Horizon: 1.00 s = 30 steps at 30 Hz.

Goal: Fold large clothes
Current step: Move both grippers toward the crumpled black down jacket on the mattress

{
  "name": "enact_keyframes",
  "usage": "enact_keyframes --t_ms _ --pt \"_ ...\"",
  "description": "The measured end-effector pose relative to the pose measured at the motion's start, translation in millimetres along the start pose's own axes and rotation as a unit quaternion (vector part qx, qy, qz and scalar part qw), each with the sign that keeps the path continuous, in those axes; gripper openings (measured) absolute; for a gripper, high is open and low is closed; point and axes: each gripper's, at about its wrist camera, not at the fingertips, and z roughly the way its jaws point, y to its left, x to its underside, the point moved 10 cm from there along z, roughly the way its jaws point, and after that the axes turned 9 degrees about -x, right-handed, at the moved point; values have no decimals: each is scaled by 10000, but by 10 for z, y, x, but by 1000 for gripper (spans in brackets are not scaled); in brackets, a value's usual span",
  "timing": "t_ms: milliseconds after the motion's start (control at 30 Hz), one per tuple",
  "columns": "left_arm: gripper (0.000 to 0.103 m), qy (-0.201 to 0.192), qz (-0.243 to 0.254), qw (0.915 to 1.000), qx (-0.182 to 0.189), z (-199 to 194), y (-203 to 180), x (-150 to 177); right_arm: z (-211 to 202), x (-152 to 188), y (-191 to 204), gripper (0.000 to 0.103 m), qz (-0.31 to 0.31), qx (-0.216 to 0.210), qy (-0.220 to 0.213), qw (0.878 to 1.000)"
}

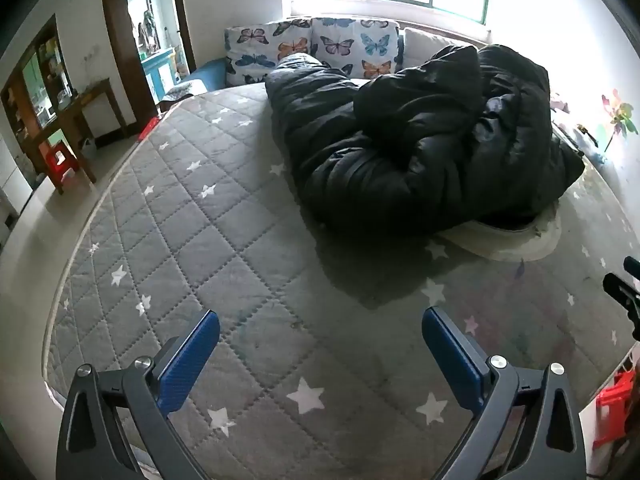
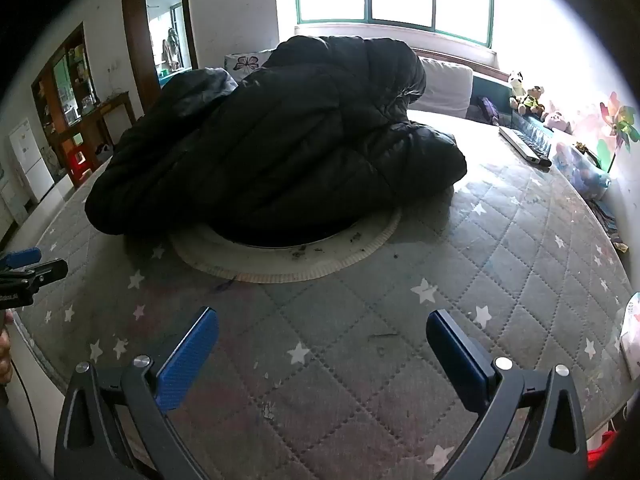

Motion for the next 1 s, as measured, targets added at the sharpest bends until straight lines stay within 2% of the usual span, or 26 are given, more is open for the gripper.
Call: enact_keyframes --t_ms 100,200,367,1000 --pt "103 -19 27 10000 13 -43 -60 53 13 -7 -9 103 0 3 10 10000" --pt "103 280 -85 9994 174 57 -52 38 35 -21 -24 103 15 -7 23 10000" --pt "103 102 -67 9997 201 -4 -61 12 -33 13 -64 103 -19 -50 -50 10000" --pt "103 132 57 9986 518 -36 -232 -24 -12 -62 26 103 -82 -6 -51 10000"
